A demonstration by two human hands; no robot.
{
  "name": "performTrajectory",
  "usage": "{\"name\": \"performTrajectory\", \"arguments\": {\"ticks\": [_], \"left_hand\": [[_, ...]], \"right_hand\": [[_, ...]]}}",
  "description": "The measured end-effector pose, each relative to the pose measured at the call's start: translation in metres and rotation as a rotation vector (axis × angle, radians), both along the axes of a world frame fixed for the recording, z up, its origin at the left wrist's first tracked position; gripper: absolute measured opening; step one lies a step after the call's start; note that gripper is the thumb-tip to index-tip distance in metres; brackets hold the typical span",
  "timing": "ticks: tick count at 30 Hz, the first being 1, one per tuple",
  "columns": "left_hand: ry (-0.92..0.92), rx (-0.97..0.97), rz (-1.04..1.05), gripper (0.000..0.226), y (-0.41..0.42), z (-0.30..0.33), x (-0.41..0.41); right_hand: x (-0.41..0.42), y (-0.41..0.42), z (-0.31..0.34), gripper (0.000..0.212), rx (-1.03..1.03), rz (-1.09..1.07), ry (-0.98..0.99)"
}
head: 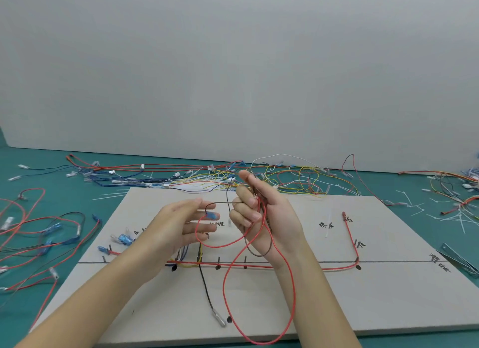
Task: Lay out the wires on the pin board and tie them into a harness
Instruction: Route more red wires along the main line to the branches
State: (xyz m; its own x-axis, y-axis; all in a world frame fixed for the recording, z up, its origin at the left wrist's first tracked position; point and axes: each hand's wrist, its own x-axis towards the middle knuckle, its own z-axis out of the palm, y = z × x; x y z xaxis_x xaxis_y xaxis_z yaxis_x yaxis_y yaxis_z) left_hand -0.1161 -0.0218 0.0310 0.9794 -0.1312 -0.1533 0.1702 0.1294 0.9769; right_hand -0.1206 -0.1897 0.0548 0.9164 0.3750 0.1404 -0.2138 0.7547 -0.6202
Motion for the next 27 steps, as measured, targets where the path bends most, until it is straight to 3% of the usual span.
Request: {"name": "performTrajectory", "arguments": {"ticks": [7,18,27], "left_hand": [[0.132,-0.182,-0.118,0.028,0.005,0.002,0.001],[0.151,-0.014,-0.136,0.031,0.011,0.004,-0.002],[-0.005,-0.015,-0.025,0.026,0.022,0.009,0.006]], "right_hand": [[0.000,-0.004,0.000,0.020,-0.040,-0.006,-0.101],[0.000,-0.009,0.000,0.024,-0.045,-0.062,-0.108],[-0.004,-0.009,0.001,0.029,-0.067,0.034,-0.152]]}}
